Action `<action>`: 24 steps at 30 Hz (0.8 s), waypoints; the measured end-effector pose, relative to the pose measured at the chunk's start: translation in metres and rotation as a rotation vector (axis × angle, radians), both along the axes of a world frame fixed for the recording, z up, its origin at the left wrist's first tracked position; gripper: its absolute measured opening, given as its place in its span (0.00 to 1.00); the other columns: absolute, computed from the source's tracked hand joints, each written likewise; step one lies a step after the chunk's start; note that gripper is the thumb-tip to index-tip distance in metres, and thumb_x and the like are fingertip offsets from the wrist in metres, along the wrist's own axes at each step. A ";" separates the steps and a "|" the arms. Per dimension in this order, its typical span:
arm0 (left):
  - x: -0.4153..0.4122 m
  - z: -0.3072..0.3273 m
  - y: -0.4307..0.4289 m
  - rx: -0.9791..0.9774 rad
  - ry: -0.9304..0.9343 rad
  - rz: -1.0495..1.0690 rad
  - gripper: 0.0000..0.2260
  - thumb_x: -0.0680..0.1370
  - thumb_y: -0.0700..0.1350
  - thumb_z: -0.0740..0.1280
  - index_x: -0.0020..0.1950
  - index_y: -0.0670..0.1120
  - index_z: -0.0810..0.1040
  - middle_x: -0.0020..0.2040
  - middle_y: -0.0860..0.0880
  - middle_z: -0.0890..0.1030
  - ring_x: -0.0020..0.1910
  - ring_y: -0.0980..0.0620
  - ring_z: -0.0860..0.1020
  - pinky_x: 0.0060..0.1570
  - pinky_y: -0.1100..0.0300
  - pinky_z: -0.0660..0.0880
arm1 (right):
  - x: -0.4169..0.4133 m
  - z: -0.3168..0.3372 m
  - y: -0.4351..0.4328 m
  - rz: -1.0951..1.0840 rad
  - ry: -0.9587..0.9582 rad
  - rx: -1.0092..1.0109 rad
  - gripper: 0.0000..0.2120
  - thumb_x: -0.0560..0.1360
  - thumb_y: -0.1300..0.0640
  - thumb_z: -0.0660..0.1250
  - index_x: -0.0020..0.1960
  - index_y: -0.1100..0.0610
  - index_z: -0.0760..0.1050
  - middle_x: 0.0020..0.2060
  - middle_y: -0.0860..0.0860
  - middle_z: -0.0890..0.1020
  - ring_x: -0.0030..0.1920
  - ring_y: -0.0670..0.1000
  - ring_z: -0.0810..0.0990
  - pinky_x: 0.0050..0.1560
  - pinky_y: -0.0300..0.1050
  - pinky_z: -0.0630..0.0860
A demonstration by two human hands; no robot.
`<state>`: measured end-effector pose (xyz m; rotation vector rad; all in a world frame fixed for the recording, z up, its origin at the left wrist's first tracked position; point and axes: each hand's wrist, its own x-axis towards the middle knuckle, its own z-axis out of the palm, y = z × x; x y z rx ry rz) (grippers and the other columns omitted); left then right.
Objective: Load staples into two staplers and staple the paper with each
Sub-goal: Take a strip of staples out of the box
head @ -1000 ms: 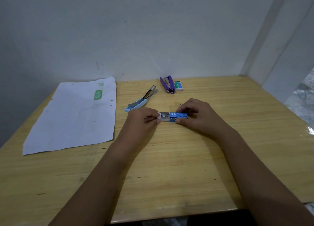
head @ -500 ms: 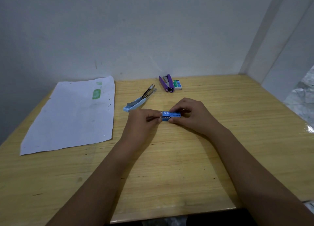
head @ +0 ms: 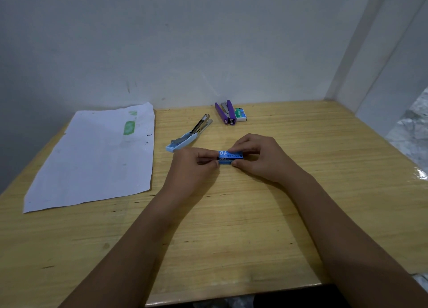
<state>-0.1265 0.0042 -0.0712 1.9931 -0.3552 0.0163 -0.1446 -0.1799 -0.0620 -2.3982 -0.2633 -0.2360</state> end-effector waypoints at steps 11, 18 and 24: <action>-0.002 -0.005 -0.003 0.277 -0.175 -0.049 0.17 0.79 0.45 0.62 0.68 0.48 0.72 0.66 0.52 0.74 0.63 0.59 0.70 0.61 0.64 0.68 | -0.001 0.002 -0.004 -0.102 -0.078 0.085 0.12 0.71 0.59 0.72 0.54 0.54 0.81 0.49 0.47 0.80 0.50 0.43 0.77 0.53 0.37 0.75; -0.010 -0.024 -0.008 0.632 -0.185 -0.146 0.22 0.82 0.51 0.50 0.76 0.48 0.58 0.78 0.51 0.56 0.77 0.55 0.52 0.75 0.57 0.51 | 0.013 -0.015 -0.033 -0.530 -0.156 0.339 0.06 0.70 0.58 0.72 0.47 0.54 0.80 0.49 0.50 0.80 0.47 0.48 0.79 0.47 0.39 0.76; 0.012 -0.008 -0.003 0.656 -0.224 -0.150 0.23 0.83 0.51 0.47 0.77 0.47 0.51 0.78 0.51 0.51 0.77 0.55 0.48 0.74 0.60 0.44 | 0.070 0.002 -0.035 -0.670 -0.187 0.244 0.09 0.70 0.54 0.72 0.46 0.60 0.80 0.46 0.53 0.80 0.45 0.49 0.77 0.45 0.42 0.74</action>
